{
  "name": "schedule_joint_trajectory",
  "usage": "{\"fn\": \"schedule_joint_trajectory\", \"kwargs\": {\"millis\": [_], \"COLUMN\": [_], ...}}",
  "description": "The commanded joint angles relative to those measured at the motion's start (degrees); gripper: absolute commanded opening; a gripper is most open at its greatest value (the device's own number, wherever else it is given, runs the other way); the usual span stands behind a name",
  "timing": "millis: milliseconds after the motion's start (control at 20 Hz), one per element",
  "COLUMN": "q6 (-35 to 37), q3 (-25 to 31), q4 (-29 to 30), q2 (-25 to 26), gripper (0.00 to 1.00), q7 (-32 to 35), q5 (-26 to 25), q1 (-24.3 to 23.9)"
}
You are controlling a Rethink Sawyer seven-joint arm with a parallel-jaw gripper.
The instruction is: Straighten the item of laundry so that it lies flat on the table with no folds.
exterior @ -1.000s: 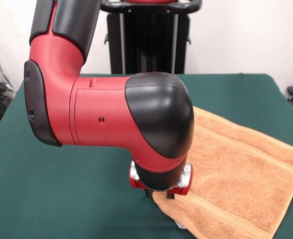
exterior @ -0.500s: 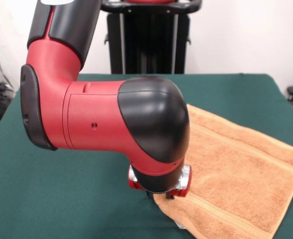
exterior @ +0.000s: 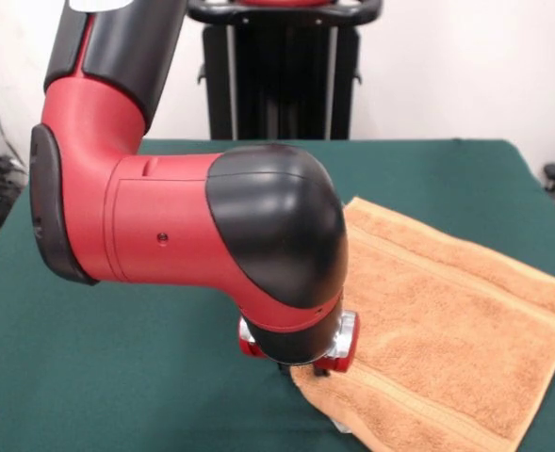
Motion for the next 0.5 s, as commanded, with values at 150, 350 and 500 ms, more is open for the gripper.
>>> {"fn": "schedule_joint_trajectory", "kwargs": {"millis": [150,350,500], "q6": [-17.5,-22.0,-25.3], "q3": [-2.6,0.0,1.0], "q4": [13.8,12.4,11.7], "q2": [4.4,9.3,11.3], "gripper": [0.00,0.00,0.00], "q7": [9.8,-0.3,-5.8], "q5": [-0.3,0.0,-0.5], "q1": [-0.8,-2.9,-3.5]}}
